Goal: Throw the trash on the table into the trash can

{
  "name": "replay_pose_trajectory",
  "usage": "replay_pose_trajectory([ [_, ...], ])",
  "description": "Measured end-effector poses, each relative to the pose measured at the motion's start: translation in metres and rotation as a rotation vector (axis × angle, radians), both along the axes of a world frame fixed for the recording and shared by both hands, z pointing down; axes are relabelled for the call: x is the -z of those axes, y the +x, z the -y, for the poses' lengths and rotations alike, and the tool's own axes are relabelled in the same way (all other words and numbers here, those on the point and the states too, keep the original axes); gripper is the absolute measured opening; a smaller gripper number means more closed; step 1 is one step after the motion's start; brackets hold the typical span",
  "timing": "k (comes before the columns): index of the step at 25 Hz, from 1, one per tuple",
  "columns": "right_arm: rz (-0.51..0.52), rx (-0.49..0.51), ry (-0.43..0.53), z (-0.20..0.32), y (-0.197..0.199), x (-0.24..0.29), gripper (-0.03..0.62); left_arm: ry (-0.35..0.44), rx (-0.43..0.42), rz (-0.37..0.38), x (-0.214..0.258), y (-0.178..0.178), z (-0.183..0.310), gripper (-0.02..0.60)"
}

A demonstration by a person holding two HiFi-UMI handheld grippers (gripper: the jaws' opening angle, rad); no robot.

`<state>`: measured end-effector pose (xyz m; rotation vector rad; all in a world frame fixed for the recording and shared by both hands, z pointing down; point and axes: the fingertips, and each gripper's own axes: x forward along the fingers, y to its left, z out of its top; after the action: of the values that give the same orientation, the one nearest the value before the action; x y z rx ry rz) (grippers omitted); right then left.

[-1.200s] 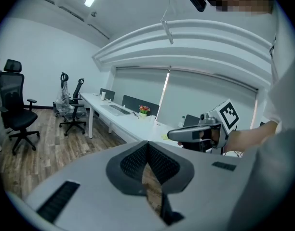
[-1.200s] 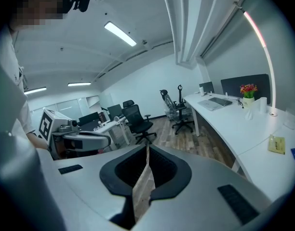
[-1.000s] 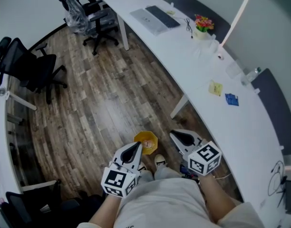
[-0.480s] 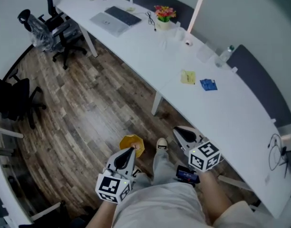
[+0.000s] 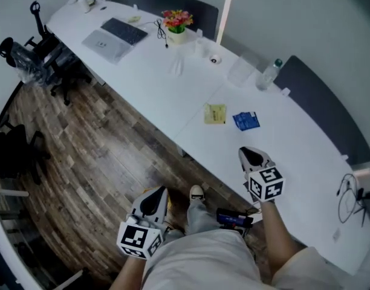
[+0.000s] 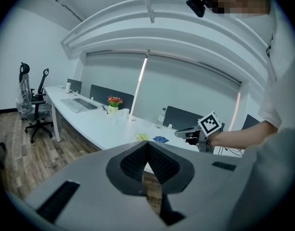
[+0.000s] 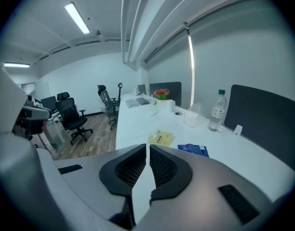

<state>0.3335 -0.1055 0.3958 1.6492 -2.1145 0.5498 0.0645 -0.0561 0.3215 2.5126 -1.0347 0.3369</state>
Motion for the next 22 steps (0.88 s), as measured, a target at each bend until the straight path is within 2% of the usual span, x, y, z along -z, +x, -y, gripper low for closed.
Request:
replay_pose_trajectory([
  [3, -0.066, -0.020, -0.042, 0.022, 0.040, -0.027, 0.044, -0.012, -0.001, 0.015, -0.004, 0.028, 0.026, 0.000],
  [7, -0.137, 0.000, -0.088, 0.045, 0.066, -0.060, 0.049, -0.034, 0.002, 0.033, -0.012, 0.055, 0.047, 0.000],
  [10, -0.168, 0.028, -0.129, 0.059, 0.075, -0.084, 0.109, -0.062, 0.009, 0.047, -0.018, 0.070, 0.057, 0.000],
  [16, -0.314, 0.128, -0.195, 0.079, 0.082, -0.120, 0.112, -0.093, 0.041, 0.075, -0.031, 0.075, 0.070, 0.000],
  [19, -0.387, 0.194, -0.197, 0.089, 0.080, -0.127, 0.112, -0.109, 0.060, 0.082, -0.036, 0.074, 0.075, 0.000],
  [22, -0.478, 0.203, -0.208, 0.098, 0.086, -0.129, 0.117, -0.119, 0.072, 0.089, -0.037, 0.073, 0.081, 0.000],
])
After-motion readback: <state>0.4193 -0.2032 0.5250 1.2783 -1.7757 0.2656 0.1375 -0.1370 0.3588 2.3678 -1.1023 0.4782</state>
